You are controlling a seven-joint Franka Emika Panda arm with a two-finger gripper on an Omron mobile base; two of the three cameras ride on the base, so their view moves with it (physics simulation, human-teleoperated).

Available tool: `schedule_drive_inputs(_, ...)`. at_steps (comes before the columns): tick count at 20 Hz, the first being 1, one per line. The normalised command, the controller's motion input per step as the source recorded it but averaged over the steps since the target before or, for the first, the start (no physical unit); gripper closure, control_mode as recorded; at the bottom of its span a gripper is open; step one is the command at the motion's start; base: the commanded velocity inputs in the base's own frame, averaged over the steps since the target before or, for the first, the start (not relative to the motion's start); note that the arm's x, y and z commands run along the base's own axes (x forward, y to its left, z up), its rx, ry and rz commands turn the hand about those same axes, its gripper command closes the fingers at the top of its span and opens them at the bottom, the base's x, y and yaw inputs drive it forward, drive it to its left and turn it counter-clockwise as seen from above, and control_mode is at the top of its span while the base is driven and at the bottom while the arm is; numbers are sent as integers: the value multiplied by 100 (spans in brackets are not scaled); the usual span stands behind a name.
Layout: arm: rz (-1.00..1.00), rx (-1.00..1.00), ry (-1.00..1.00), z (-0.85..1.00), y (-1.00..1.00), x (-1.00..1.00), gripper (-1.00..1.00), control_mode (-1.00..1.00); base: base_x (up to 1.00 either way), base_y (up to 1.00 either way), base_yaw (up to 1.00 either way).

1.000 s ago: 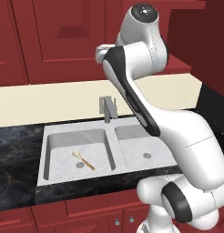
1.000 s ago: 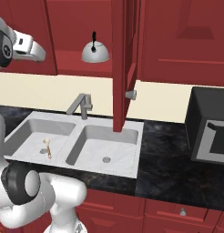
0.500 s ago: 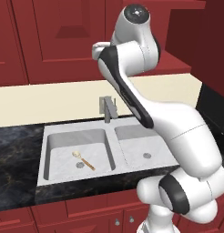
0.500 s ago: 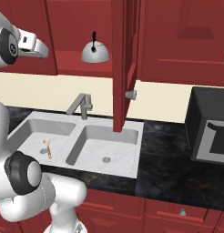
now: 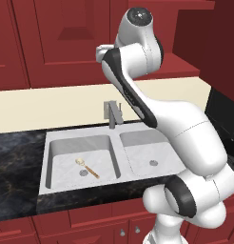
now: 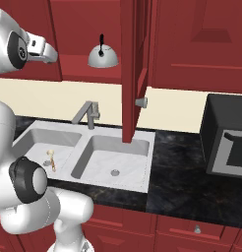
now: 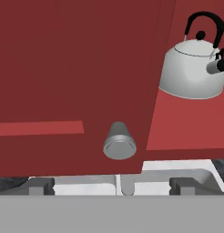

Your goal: Open the cabinet, pick the kettle from the cabinet, and place it in the sink.

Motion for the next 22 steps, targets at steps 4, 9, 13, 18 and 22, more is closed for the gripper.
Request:
schedule_drive_inputs(4, 0, 0, 0, -10, -9, 27, -100, -100, 0, 0, 0)
schedule_drive_inputs(9, 0, 0, 5, -7, -1, 32, -100, -100, 0, 0, 0)
schedule_drive_inputs(13, 0, 0, 6, -2, 7, 36, -100, -100, 0, 0, 0)
schedule_drive_inputs(18, 0, 0, 2, 0, 1, 33, -100, -100, 0, 0, 0)
schedule_drive_inputs(22, 0, 0, 0, 0, 9, 24, -100, -100, 0, 0, 0)
